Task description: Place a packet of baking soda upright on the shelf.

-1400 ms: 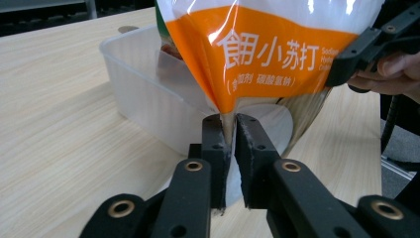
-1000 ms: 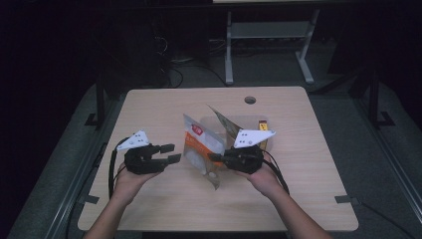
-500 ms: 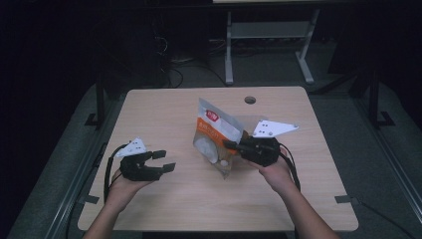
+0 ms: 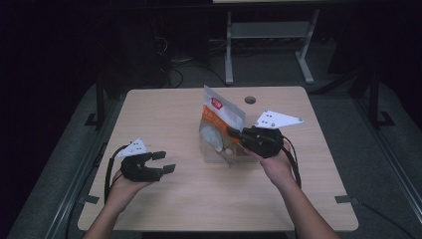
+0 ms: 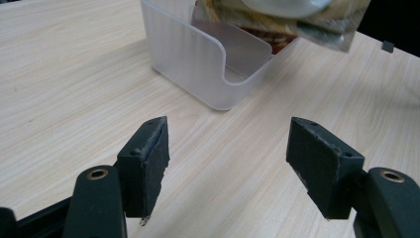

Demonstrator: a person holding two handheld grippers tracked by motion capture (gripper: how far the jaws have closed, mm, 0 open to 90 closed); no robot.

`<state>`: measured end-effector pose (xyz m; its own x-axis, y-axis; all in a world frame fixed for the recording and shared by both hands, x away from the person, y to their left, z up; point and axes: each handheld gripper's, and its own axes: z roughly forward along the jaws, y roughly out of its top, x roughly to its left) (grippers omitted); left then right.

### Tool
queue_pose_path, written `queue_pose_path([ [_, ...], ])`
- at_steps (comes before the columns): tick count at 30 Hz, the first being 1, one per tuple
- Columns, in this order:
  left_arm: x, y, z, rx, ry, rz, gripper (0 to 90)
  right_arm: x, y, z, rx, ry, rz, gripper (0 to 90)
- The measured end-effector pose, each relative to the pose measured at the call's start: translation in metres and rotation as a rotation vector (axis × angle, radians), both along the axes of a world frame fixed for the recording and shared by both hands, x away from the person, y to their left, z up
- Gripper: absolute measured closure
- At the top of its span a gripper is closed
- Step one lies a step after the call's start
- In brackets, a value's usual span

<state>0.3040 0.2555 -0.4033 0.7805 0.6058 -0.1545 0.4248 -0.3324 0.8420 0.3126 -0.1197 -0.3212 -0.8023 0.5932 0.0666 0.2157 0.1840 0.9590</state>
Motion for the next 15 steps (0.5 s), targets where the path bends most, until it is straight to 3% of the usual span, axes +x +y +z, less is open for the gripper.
queue_pose_path([
  [2,0.0,-0.001,-0.001,0.001,0.001,-0.001,32.6,0.001,0.002,0.001,-0.024,-0.003,-0.042,90.0],
  [9,0.001,-0.004,-0.003,0.008,0.014,-0.01,32.6,0.01,0.006,-0.001,-0.038,0.016,-0.138,90.0],
  [15,0.001,-0.006,-0.004,0.01,0.011,-0.016,32.4,0.018,0.013,-0.004,-0.071,-0.006,-0.207,90.0],
])
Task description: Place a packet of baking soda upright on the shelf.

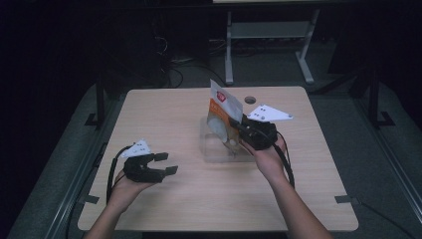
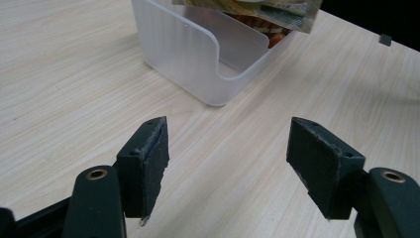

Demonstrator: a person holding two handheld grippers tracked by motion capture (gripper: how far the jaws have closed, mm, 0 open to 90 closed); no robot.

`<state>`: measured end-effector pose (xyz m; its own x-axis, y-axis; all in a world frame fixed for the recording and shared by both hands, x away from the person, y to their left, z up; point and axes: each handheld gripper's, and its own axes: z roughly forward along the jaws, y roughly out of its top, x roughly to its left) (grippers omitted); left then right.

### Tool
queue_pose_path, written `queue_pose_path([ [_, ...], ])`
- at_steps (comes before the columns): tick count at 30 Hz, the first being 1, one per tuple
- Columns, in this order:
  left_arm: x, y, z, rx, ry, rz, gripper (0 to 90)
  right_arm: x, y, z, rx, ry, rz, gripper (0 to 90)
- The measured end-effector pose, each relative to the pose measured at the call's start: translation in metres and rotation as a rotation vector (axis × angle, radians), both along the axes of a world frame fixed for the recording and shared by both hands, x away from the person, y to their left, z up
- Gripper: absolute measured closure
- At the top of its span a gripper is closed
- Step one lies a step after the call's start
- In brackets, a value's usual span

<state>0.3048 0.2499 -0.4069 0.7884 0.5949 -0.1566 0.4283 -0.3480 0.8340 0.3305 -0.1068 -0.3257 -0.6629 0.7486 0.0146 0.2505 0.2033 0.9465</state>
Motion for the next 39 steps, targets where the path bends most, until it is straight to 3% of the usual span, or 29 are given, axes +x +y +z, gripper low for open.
queue_pose_path([
  [10,0.001,-0.002,-0.001,0.01,0.006,-0.01,32.4,0.011,0.011,0.0,0.047,0.001,-0.071,90.0],
  [19,0.0,-0.002,-0.001,0.012,0.006,-0.015,32.3,0.019,0.027,-0.012,0.06,-0.009,-0.113,90.0],
  [32,0.0,-0.007,-0.003,0.024,0.006,-0.031,32.3,0.024,0.036,-0.021,0.084,-0.022,-0.143,90.0],
  [39,0.0,-0.009,-0.003,0.027,0.007,-0.036,32.0,0.024,0.047,-0.035,0.056,-0.047,-0.12,90.0],
])
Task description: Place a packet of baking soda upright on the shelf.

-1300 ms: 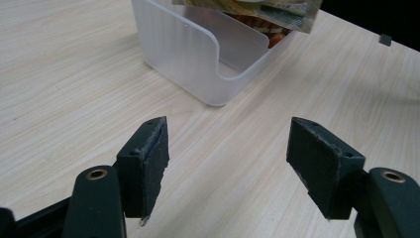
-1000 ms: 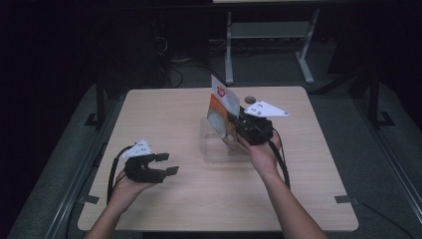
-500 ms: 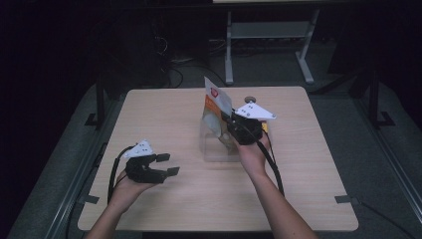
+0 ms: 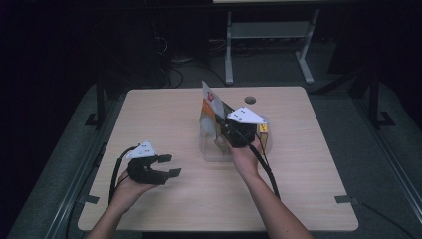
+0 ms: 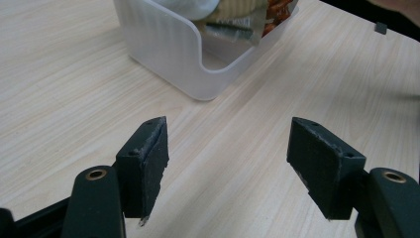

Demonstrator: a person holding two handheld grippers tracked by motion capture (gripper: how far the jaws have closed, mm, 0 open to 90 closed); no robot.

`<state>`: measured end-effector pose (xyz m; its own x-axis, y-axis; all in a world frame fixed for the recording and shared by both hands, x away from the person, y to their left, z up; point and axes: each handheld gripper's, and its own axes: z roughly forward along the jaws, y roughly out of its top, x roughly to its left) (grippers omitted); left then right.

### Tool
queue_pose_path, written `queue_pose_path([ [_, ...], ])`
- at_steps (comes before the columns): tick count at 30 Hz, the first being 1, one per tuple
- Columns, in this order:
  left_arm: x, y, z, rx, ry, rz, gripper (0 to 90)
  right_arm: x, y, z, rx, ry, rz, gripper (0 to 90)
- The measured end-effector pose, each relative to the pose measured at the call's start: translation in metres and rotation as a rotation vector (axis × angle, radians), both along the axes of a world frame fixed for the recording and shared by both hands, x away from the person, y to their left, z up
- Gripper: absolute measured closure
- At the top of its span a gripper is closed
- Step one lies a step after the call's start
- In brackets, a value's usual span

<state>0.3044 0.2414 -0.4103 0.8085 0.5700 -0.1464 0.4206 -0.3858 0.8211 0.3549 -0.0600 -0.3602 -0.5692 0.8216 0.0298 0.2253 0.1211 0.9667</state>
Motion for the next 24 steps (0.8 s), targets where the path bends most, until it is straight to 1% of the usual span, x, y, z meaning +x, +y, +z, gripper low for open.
queue_pose_path([
  [1,0.0,0.0,0.0,0.005,-0.004,-0.005,32.0,0.0,0.001,-0.002,0.002,0.002,0.005,90.0],
  [2,0.0,-0.001,0.0,0.003,0.002,-0.003,32.0,0.0,0.001,-0.005,-0.003,0.011,0.004,90.0],
  [3,0.0,-0.002,-0.001,-0.004,0.006,-0.001,32.0,0.001,0.002,-0.008,-0.015,0.011,0.005,90.0],
  [6,-0.001,-0.002,-0.001,0.008,0.004,-0.01,32.0,0.001,0.002,-0.017,-0.043,0.019,0.012,90.0],
  [7,-0.001,-0.003,-0.001,0.01,0.004,-0.012,32.0,0.001,0.002,-0.02,-0.052,0.028,0.016,90.0],
  [9,0.0,-0.003,-0.002,0.009,0.004,-0.011,32.0,0.002,0.001,-0.025,-0.053,0.047,0.023,90.0],
  [10,0.0,-0.003,-0.002,0.012,0.004,-0.012,31.9,0.001,0.001,-0.026,-0.048,0.045,0.025,90.0],
  [11,-0.001,-0.003,-0.002,0.01,0.007,-0.01,31.8,0.001,0.0,-0.026,-0.05,0.041,0.024,90.0],
  [15,-0.001,-0.004,-0.002,0.014,0.004,-0.012,31.4,0.0,0.0,-0.026,-0.06,0.05,0.036,90.0],
  [17,-0.001,-0.004,-0.002,0.016,0.006,-0.012,31.2,-0.001,0.0,-0.026,-0.073,0.055,0.047,90.0],
  [18,-0.001,-0.004,-0.002,0.017,0.006,-0.012,31.1,-0.001,-0.001,-0.026,-0.089,0.055,0.055,90.0],
  [19,-0.001,-0.004,-0.003,0.017,0.009,-0.011,31.1,-0.002,-0.001,-0.026,-0.093,0.064,0.061,90.0],
  [22,-0.001,-0.005,-0.003,0.022,0.012,-0.011,30.9,-0.004,-0.004,-0.027,-0.115,0.071,0.081,90.0],
  [24,-0.001,-0.005,-0.003,0.029,0.011,-0.016,30.8,-0.005,-0.005,-0.029,-0.122,0.09,0.093,90.0],
])
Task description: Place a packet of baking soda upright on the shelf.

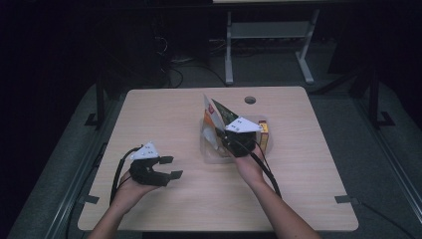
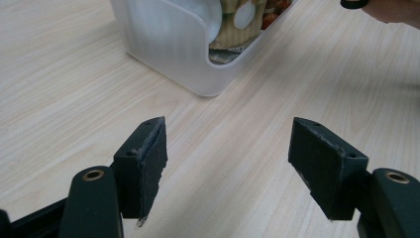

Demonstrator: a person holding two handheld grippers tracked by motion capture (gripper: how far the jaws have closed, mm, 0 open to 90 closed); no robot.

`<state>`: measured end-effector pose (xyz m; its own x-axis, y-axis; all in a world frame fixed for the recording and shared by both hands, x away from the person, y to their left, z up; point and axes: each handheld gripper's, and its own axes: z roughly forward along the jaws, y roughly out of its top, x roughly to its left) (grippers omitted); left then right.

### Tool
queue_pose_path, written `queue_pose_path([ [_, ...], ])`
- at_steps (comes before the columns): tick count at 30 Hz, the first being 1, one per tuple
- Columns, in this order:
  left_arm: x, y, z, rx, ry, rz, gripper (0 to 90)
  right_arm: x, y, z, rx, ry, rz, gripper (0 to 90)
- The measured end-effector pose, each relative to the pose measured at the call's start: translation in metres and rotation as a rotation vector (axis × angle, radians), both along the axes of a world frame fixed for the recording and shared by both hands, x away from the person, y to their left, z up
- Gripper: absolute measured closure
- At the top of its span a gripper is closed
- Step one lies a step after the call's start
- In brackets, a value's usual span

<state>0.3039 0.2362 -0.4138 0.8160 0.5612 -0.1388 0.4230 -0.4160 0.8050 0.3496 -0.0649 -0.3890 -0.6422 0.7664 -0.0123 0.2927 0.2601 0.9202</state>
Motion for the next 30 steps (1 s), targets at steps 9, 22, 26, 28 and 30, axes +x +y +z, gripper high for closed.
queue_pose_path([
  [9,0.0,-0.002,-0.003,0.015,0.007,-0.004,30.3,-0.002,-0.006,-0.004,-0.006,0.013,0.027,89.9],
  [22,0.002,-0.003,-0.005,0.037,0.015,-0.007,29.3,-0.003,-0.013,-0.004,0.021,0.059,0.047,76.6],
  [26,0.003,-0.005,-0.006,0.045,0.013,-0.009,28.7,-0.005,-0.021,0.0,0.047,0.075,0.053,63.7],
  [28,0.003,-0.006,-0.007,0.049,0.016,-0.009,28.4,-0.006,-0.024,0.001,0.061,0.088,0.057,58.4],
  [30,0.004,-0.007,-0.008,0.054,0.019,-0.008,28.1,-0.006,-0.026,0.001,0.056,0.092,0.066,54.1],
])
